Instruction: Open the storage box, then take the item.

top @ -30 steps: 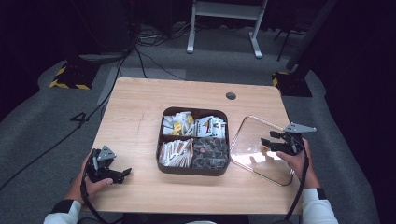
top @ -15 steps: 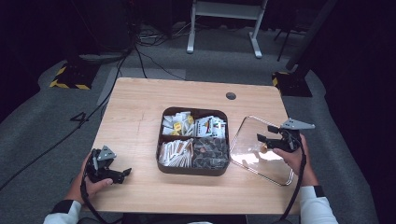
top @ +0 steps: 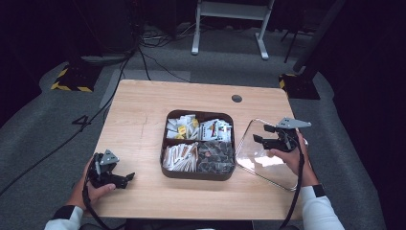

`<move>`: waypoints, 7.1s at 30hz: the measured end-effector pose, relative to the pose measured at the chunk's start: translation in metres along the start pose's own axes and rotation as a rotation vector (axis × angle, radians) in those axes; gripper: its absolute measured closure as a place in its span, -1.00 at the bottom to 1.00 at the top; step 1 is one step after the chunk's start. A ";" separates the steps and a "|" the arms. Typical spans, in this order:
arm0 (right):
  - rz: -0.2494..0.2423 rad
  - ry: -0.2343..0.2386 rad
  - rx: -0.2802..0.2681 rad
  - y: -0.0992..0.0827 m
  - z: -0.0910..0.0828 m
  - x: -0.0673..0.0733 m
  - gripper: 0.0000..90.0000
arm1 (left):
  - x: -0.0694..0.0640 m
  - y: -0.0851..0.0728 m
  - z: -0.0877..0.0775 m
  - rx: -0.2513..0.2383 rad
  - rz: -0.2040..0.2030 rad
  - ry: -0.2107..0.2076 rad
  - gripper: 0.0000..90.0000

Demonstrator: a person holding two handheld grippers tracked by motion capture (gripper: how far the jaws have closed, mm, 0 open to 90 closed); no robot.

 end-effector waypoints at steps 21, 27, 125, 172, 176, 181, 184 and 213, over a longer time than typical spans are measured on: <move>-0.127 0.112 0.045 0.045 0.060 0.053 -0.28 | 0.000 0.000 0.000 -0.002 -0.003 0.001 -0.99; -0.113 0.128 0.067 0.055 0.090 0.059 -0.27 | 0.000 0.000 0.001 -0.003 0.002 -0.001 -0.99; -0.023 0.038 0.183 0.065 0.147 0.076 -0.01 | -0.001 0.001 0.001 -0.004 -0.001 0.001 -0.99; -0.133 0.164 -0.066 0.076 0.071 0.080 1.00 | -0.001 0.001 0.001 -0.004 -0.003 0.002 -0.99; -0.129 0.171 -0.093 0.077 0.060 0.078 1.00 | 0.000 0.001 0.001 -0.004 -0.001 0.000 -0.99; -0.129 0.187 -0.117 0.078 0.049 0.078 1.00 | 0.000 0.001 0.001 -0.004 0.000 0.000 -0.99; -0.134 0.194 -0.124 0.079 0.045 0.079 1.00 | 0.000 0.001 0.001 -0.004 -0.002 0.000 -0.99; -0.218 0.298 -0.130 0.068 0.019 0.111 1.00 | 0.000 0.001 0.001 -0.003 -0.004 0.006 -0.99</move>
Point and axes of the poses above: each handheld gripper's, and its own axes: z roughly forward along the jaws, y roughly out of its top, x roughly to its left, the point moved 2 cm from there along z, roughly forward along the jaws, and after that the axes turned 1 degree about -x, right-handed, at the moved point
